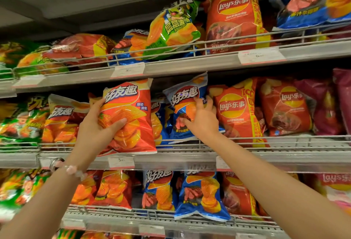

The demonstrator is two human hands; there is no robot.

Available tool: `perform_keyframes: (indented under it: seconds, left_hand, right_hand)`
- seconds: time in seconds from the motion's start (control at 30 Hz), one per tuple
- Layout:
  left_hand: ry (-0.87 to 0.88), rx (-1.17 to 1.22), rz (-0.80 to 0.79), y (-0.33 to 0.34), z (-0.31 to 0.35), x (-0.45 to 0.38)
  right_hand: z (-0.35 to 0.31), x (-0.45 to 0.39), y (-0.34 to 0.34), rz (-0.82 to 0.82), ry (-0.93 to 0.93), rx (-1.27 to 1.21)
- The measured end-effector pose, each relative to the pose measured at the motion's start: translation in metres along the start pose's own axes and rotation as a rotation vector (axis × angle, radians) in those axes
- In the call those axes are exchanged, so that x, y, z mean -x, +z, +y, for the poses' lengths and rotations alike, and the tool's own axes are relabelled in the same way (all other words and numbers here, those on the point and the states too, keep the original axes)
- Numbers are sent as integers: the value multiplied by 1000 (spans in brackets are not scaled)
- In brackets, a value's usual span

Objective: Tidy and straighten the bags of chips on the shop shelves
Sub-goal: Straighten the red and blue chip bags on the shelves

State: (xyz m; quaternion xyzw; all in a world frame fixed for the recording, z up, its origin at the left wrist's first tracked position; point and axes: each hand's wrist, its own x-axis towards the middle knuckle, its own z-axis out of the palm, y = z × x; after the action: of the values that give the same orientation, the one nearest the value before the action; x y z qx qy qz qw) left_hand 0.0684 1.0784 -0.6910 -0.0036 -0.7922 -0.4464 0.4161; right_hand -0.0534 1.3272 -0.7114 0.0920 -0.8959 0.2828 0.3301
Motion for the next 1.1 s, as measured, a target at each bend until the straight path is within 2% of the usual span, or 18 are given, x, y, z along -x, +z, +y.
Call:
perform_keyframes:
  seconds: [0.23,0.37,0.4,0.47,0.53,0.57,0.6,0.67,0.7,0.83,1.03,1.1]
  left_hand:
    - [-10,31,-29,7,-3,14]
    - [43,57,-86,18,2,26]
    - [59,57,-99,21,3,29]
    - [87,57,-103,26,5,35]
    - [113,76,-90,31,8,41]
    - [122,97,-84,34,10,45]
    - [126,126,-82,37,12,49]
    - [135,176,-80,44,13,54]
    - [147,184,-76,47,14,57]
    - [178,156,-80,57,15,65]
    - [193,210,-216,55,15,66]
    - [178,239,-140,50,7,55]
  right_hand:
    - [3,1,8,-163,30,157]
    - [-2,1,-7,-273,47,138]
    - [-7,4,-13,-263,43,137]
    - [-17,15,-22,-117,-38,133]
    - [-29,34,-28,36,-157,-23]
    - [-34,42,-29,24,-179,-189]
    - [-40,49,-32,-68,-147,-400]
    - [-51,58,-38,-337,31,-813]
    - [-54,59,-40,-415,102,-925]
    - [-54,59,-42,-431,137,-980]
    - [-36,52,-40,-314,182,-979]
    - [-29,48,-42,-302,203,-1016]
